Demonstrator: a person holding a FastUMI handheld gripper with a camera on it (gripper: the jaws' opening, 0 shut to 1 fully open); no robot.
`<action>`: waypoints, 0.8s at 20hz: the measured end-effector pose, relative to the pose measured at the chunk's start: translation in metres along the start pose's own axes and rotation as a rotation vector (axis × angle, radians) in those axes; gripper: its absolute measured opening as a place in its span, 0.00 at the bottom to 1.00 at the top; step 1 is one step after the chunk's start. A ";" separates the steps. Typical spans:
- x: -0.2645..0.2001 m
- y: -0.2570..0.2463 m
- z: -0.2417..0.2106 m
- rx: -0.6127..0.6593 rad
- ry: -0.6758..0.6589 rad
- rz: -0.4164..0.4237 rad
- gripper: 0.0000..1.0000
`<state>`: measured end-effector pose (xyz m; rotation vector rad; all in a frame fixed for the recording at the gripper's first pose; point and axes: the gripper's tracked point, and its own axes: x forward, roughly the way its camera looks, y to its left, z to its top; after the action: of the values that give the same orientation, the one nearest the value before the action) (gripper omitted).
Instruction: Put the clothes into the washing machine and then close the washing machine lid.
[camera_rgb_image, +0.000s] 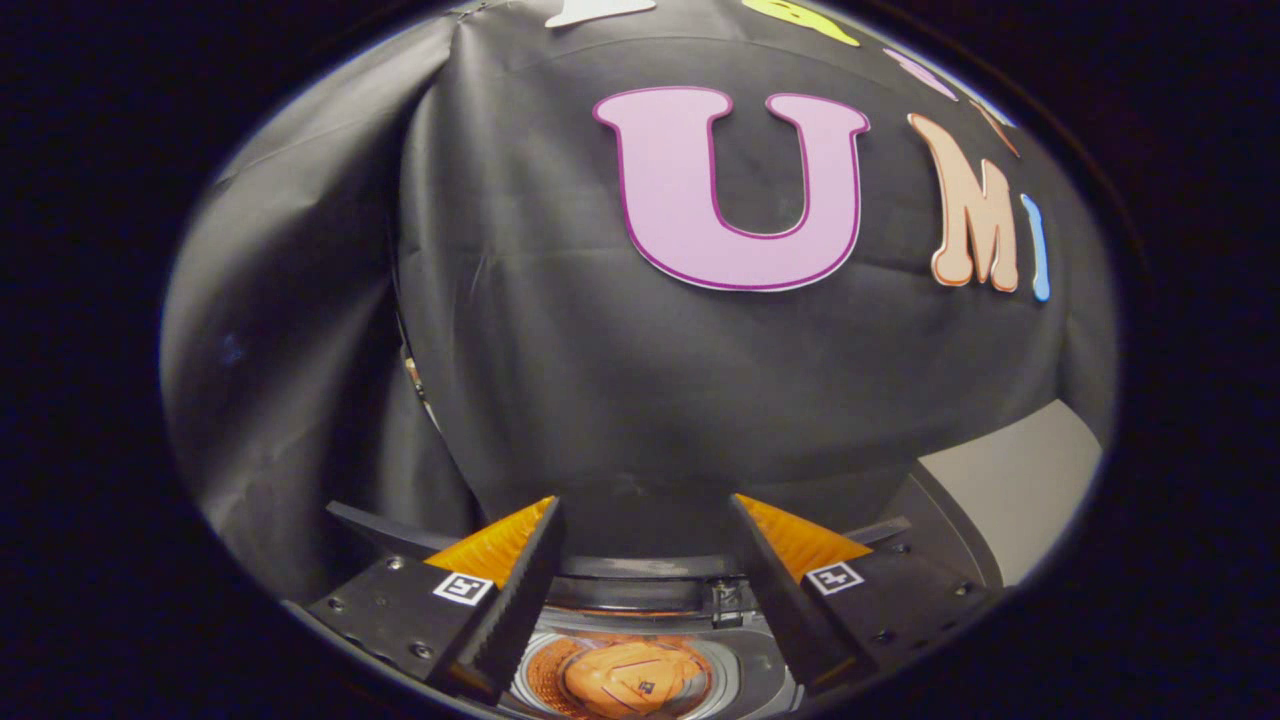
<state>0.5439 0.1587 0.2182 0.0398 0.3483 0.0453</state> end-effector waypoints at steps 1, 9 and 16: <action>-0.004 0.000 -0.002 0.000 -0.005 0.000 0.98; -0.030 0.000 -0.018 -0.003 -0.003 0.012 0.98; -0.044 0.006 -0.051 0.004 0.052 0.043 0.98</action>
<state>0.4851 0.1641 0.1854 0.0499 0.3993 0.0886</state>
